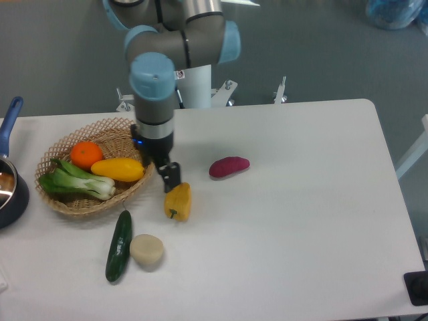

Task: Pick up the mango from the basket
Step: 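Move the gripper over the basket toward the yellow mango, then lower the gripper onto the yellow mango and close on it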

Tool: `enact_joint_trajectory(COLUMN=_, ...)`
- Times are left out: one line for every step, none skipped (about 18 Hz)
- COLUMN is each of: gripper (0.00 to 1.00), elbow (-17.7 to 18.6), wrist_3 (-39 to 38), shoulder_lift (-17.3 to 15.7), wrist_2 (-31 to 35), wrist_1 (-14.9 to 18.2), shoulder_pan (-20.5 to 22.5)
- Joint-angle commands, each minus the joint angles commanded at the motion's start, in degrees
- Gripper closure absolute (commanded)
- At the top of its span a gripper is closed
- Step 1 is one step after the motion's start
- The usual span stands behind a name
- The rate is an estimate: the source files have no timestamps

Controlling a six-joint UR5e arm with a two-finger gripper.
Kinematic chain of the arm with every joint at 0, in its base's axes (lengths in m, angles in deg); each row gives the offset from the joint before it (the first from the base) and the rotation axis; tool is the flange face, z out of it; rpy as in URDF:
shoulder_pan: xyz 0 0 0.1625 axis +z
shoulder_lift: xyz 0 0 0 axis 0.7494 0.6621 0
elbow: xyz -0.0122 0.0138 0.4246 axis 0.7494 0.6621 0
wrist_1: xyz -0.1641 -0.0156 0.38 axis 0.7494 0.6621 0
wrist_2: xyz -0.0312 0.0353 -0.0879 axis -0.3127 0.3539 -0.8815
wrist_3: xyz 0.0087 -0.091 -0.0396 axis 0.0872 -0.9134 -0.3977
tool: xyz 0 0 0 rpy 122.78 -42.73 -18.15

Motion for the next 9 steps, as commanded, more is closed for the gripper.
enact_joint_trajectory(gripper=0.00, elbow=0.7, wrist_3=0.0, shoulder_lift=-0.2, wrist_2=0.3, wrist_1=0.1, shoulder_pan=-0.6)
enact_joint_trajectory(gripper=0.00, elbow=1.6, wrist_3=0.1, shoulder_lift=-0.4, wrist_2=0.3, wrist_1=0.1, shoulder_pan=-0.8)
enact_joint_trajectory(gripper=0.00, elbow=2.2, wrist_3=0.1, shoulder_lift=-0.7, wrist_2=0.3, wrist_1=0.1, shoulder_pan=-1.0)
enact_joint_trajectory(gripper=0.00, elbow=2.8, wrist_3=0.1, shoulder_lift=-1.1, wrist_2=0.3, wrist_1=0.1, shoulder_pan=-1.3)
enact_joint_trajectory(gripper=0.00, elbow=3.3, wrist_3=0.3, shoulder_lift=-1.1, wrist_2=0.3, wrist_1=0.1, shoulder_pan=-2.0)
enact_joint_trajectory(gripper=0.00, elbow=3.6, wrist_3=0.4, shoulder_lift=-0.8, wrist_2=0.3, wrist_1=0.1, shoulder_pan=-2.5)
enact_joint_trajectory(gripper=0.00, elbow=3.9, wrist_3=0.8, shoulder_lift=-0.5, wrist_2=0.3, wrist_1=0.1, shoulder_pan=-2.7)
enact_joint_trajectory(gripper=0.00, elbow=3.9, wrist_3=1.6, shoulder_lift=0.5, wrist_2=0.3, wrist_1=0.0, shoulder_pan=-2.9)
enact_joint_trajectory(gripper=0.00, elbow=3.7, wrist_3=2.4, shoulder_lift=1.3, wrist_2=0.3, wrist_1=0.0, shoulder_pan=-3.5)
